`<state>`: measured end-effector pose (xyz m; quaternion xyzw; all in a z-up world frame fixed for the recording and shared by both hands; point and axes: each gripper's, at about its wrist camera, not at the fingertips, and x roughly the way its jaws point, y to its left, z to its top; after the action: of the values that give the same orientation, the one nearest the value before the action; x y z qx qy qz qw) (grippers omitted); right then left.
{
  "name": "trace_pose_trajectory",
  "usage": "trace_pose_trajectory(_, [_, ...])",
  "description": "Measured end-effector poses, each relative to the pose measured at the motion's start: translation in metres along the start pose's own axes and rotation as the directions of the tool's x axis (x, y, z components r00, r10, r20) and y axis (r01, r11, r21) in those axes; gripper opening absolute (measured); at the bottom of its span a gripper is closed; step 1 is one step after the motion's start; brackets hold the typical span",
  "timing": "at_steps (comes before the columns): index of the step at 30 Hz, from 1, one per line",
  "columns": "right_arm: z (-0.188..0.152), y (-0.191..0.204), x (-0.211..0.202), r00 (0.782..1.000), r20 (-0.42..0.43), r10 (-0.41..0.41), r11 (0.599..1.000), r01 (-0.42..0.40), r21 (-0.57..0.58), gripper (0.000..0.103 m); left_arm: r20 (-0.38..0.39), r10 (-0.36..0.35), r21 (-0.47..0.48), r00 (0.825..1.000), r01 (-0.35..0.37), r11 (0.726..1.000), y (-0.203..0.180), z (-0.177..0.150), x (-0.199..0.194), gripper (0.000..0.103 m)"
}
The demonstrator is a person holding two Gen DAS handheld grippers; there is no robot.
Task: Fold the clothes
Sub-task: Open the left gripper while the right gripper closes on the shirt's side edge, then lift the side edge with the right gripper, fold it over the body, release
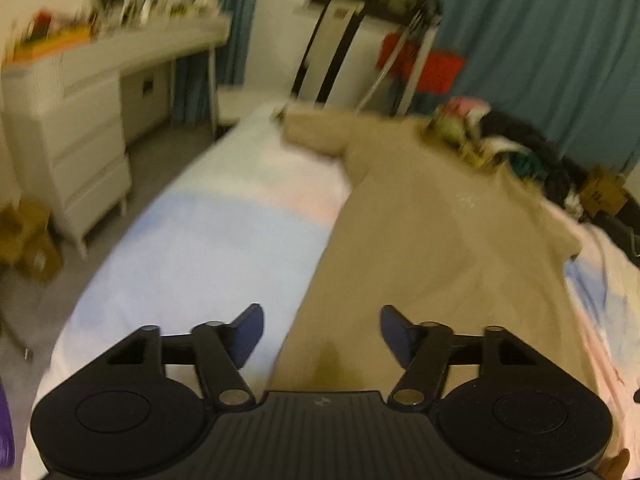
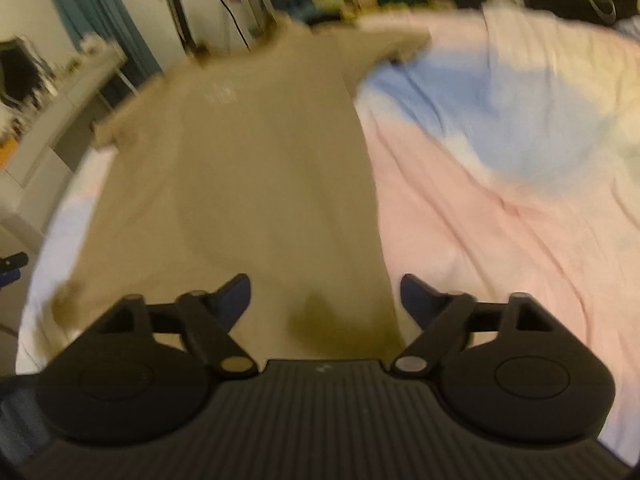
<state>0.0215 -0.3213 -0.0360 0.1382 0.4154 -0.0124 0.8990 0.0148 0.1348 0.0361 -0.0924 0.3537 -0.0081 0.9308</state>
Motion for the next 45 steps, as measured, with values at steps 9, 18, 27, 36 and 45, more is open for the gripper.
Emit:
trace_pose_trajectory(9, [0.050, -0.006, 0.052, 0.921, 0.386, 0.045, 0.973, -0.128, 0.193, 0.083, 0.193, -0.118, 0.102, 0.974, 0.100, 0.990, -0.113, 0.020, 0.010, 0.097])
trace_pose_trajectory(18, [0.102, -0.068, 0.181, 0.891, 0.450, 0.063, 0.861, -0.276, 0.426, 0.084, 0.166, -0.165, 0.127, 0.972, 0.145, 0.981, -0.157, -0.012, 0.123, 0.099])
trace_pose_trajectory(27, [0.152, -0.114, 0.310, 0.855, 0.512, 0.080, 0.821, -0.348, 0.452, 0.085, 0.079, -0.155, 0.113, 0.985, 0.145, 0.983, -0.133, -0.020, 0.205, 0.098])
trace_pose_trajectory(36, [0.219, -0.134, 0.367, 0.830, 0.558, 0.000, 0.810, -0.327, 0.486, 0.021, 0.153, -0.128, 0.046, 0.980, 0.123, 0.991, -0.124, -0.014, 0.239, 0.098])
trace_pose_trajectory(45, [0.268, -0.082, 0.308, 0.846, 0.515, -0.137, 0.966, 0.000, 0.257, 0.006, 0.157, -0.120, 0.086, 0.980, 0.108, 0.990, -0.128, -0.007, 0.223, 0.097])
